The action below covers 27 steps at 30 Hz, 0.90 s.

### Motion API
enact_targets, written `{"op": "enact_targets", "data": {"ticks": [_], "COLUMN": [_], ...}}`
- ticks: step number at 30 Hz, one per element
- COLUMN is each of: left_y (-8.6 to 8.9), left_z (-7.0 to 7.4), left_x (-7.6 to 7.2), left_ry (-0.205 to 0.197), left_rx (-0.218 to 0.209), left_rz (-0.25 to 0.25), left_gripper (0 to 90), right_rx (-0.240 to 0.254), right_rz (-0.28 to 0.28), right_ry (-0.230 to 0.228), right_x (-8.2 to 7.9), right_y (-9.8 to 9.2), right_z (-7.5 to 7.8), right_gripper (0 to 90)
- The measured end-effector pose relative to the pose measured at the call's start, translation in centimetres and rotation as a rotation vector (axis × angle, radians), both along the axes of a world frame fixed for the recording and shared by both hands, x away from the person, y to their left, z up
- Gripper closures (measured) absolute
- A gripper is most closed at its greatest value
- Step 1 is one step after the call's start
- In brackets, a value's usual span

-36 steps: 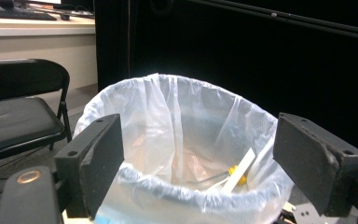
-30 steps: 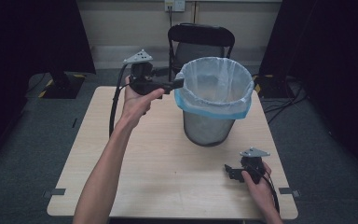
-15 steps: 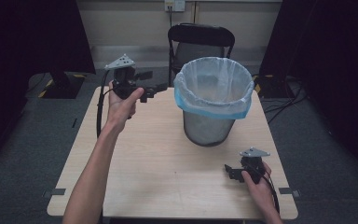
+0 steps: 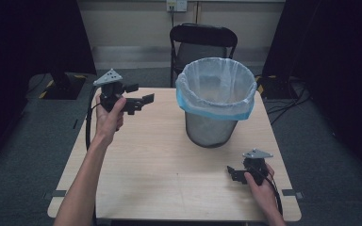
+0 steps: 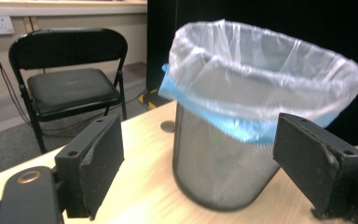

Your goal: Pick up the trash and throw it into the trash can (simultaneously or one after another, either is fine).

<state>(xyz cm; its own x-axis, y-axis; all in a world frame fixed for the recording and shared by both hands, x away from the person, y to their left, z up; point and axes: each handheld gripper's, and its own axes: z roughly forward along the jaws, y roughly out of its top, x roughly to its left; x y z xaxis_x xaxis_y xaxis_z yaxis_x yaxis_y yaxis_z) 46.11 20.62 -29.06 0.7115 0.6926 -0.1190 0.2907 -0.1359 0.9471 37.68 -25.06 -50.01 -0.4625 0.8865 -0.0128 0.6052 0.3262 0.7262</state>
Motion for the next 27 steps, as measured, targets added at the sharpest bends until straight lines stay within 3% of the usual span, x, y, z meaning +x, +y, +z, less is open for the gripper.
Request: {"op": "enact_targets", "data": {"ticks": [7, 10, 16, 18, 27], "left_y": [1.5, 2.2, 2.9, 3.2, 4.6], "left_z": [-2.3, -3.3, -4.7, -5.2, -9.9], "left_x": [-0.5, -0.8, -1.6, -2.1, -3.7], "left_ry": [0.055, 0.073, 0.08, 0.074, 0.146], "left_rx": [0.05, 0.034, 0.071, 0.064, 0.118], "left_rz": [0.047, 0.053, 0.063, 0.064, 0.103], "left_gripper": [16.6, 16.8, 16.8, 16.8, 16.7], "right_rx": [0.0, 0.0, 0.0, 0.0, 0.0], "right_rz": [0.0, 0.0, 0.0, 0.0, 0.0], "right_ry": [0.0, 0.0, 0.0, 0.0, 0.0], "right_x": [0.0, 0.0, 0.0, 0.0, 0.0], "right_y": [0.0, 0.0, 0.0, 0.0, 0.0], "right_z": [0.0, 0.0, 0.0, 0.0, 0.0], "right_gripper": [9.3, 9.3, 9.3, 9.3, 9.3]}}
